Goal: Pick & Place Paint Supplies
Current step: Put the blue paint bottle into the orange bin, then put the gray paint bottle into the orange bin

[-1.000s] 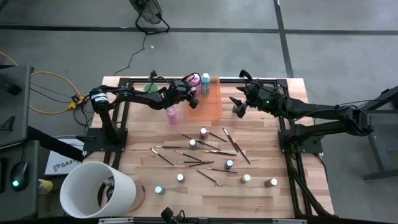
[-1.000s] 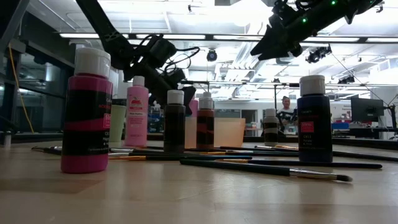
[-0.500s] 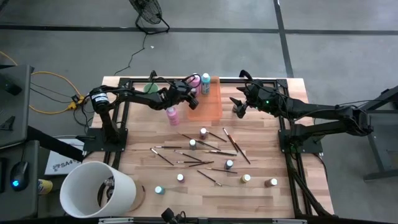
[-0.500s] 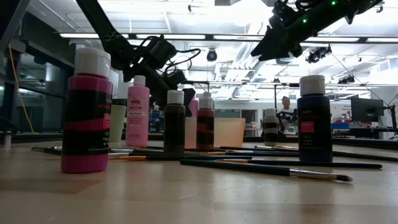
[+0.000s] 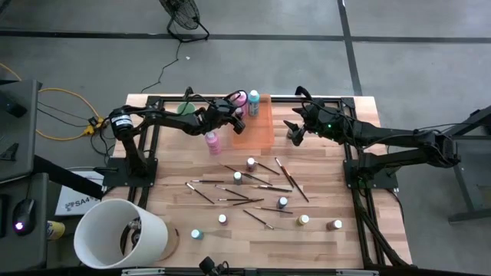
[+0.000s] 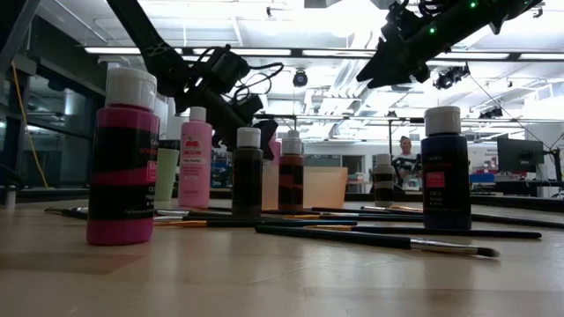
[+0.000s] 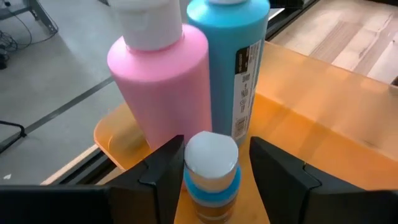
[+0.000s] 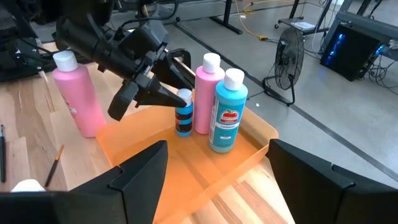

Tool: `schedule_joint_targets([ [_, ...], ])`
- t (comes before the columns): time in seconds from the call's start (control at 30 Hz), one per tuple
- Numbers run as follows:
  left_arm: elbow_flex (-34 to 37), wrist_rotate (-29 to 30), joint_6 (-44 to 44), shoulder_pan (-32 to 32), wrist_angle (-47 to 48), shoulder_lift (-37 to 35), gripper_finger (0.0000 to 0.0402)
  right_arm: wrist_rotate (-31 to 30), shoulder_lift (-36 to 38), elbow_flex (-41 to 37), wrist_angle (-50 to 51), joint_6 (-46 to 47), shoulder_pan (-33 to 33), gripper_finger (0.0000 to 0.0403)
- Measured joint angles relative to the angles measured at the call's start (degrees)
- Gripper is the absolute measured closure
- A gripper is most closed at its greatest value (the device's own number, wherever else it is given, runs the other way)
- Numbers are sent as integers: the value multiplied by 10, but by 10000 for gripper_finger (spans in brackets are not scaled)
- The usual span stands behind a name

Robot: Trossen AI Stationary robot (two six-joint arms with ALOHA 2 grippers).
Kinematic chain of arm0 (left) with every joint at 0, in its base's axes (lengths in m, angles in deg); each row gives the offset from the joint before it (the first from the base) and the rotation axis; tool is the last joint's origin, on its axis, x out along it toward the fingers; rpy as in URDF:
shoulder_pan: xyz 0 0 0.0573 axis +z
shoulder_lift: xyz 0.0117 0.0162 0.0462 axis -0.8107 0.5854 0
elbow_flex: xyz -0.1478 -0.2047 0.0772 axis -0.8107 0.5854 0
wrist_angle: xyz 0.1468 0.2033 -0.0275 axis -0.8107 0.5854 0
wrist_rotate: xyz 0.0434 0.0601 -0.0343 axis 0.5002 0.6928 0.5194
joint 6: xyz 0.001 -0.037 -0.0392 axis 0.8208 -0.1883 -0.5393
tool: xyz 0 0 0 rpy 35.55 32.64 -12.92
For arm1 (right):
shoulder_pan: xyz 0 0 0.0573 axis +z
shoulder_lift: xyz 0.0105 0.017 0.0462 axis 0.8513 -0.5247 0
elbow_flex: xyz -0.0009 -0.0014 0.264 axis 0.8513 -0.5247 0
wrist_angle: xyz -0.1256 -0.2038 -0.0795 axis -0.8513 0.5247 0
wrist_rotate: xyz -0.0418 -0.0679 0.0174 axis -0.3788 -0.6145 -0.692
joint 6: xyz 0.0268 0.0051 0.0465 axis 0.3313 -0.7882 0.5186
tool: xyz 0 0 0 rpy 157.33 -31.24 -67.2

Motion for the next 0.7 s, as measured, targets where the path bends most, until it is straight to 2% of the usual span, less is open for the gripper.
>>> schedule_joint_targets([
  [0.1,0,-3,12,0,0,-7,207,0,0,0,0,0,0,129],
  [0.37,-1,-12,23,0,1,-42,136,-12,0,0,7,5,0,129],
  [0.57,-1,-12,38,0,6,-77,127,-59,10,-1,78,58,0,129],
  [0.7,-1,-33,41,-4,5,-90,126,-74,11,-58,49,89,0,129],
])
